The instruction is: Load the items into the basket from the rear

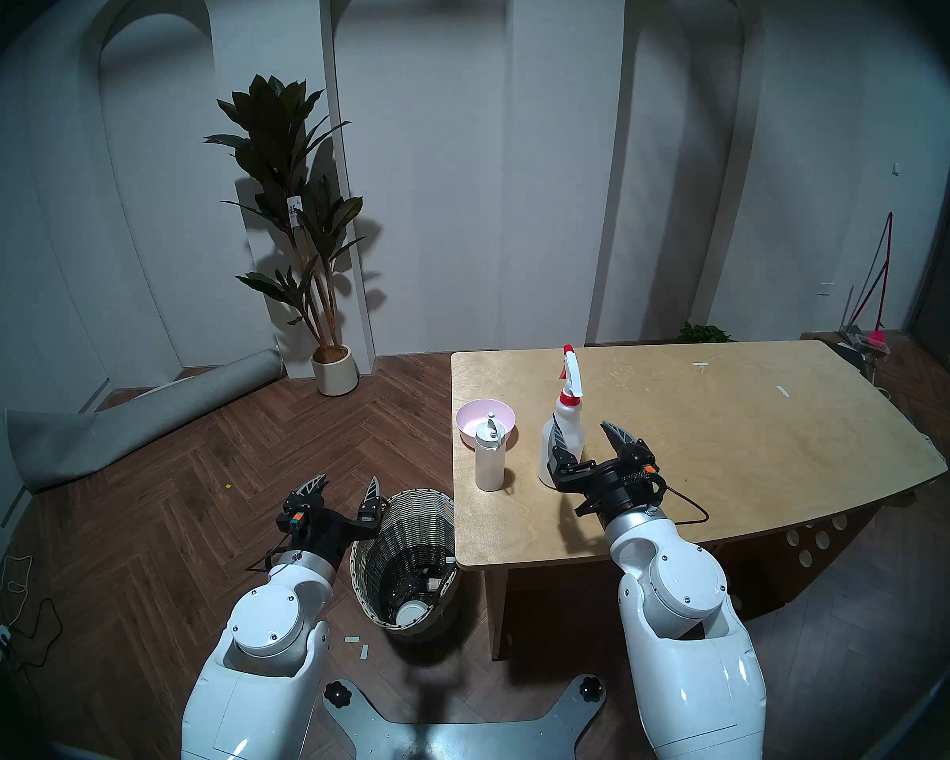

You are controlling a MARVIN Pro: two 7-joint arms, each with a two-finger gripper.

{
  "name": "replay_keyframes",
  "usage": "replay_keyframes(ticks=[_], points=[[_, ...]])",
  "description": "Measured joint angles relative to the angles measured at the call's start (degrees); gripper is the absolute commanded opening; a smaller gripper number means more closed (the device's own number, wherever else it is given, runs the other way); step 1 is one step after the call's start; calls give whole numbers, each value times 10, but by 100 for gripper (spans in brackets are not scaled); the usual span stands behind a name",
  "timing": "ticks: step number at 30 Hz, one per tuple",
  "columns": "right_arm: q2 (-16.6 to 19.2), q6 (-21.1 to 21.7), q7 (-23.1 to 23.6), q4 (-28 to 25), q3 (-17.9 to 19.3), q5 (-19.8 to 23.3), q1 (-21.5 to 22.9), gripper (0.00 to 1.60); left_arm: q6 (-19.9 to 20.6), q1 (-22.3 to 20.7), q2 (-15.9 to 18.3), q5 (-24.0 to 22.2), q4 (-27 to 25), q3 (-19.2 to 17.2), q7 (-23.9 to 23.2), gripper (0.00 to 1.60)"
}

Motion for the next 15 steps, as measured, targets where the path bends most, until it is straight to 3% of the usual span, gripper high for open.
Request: replay_keyframes(ticks=[15], points=[[-19, -39, -53, 63, -17, -41, 47, 160, -1, 5, -5, 7, -4, 3, 17, 160]])
